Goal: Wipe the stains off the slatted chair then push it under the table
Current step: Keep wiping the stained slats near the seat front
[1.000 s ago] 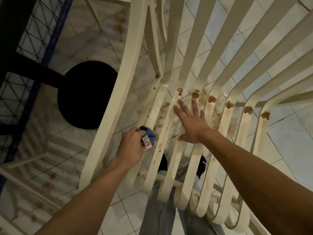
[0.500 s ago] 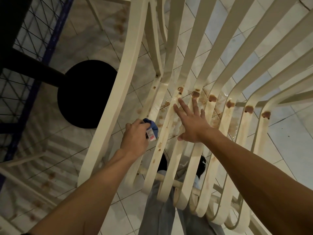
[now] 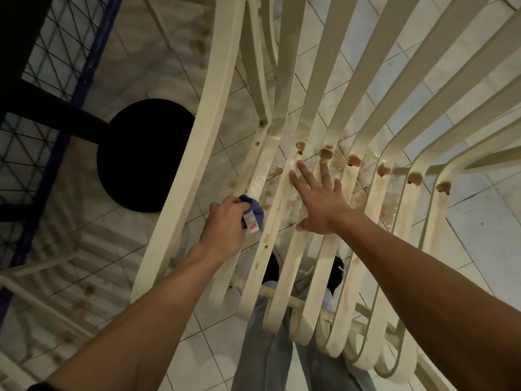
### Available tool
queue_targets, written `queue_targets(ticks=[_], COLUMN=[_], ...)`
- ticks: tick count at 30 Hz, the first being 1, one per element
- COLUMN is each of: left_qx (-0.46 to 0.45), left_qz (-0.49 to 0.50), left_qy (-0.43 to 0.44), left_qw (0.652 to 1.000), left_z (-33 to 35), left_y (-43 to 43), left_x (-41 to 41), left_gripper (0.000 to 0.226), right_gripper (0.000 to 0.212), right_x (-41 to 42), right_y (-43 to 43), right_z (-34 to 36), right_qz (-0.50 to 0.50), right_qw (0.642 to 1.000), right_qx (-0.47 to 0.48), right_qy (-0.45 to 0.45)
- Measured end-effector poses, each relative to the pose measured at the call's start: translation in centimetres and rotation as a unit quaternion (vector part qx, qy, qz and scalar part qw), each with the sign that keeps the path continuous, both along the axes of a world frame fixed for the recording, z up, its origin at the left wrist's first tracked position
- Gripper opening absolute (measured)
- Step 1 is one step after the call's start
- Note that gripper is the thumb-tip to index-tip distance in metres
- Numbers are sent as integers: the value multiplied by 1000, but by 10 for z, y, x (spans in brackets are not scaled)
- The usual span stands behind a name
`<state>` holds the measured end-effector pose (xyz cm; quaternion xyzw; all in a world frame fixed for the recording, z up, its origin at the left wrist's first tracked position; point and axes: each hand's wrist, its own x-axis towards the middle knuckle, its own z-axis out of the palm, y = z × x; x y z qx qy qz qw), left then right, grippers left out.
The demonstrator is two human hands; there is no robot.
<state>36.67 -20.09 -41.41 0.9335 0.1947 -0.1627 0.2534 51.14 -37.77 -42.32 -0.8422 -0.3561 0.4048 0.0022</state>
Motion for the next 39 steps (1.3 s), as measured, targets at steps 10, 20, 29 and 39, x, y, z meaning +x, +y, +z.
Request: queue_targets(ticks=[10, 20, 29, 39], left_qx=[-26, -18, -6, 1], left_qz=[37, 45, 42, 67], left_qy=[-2, 43, 25, 80], left_qw=[999, 998, 999, 995], left_z=[11, 16, 7, 27], left_y=[-3, -13, -5, -30], left_x=[-21, -64, -35, -110], left_gripper=[27, 39, 39, 35], right_gripper=[121, 121, 121, 113], right_x=[-1, -1, -1, -9], right_y=[0, 0, 1, -3], right_z=[-1, 0, 2, 1], right_qz=[-3, -5, -10, -14], right_qw=[1000, 1000, 1000, 1000], right_qx=[6, 3, 4, 27], right_qy=[-3, -1, 1, -5])
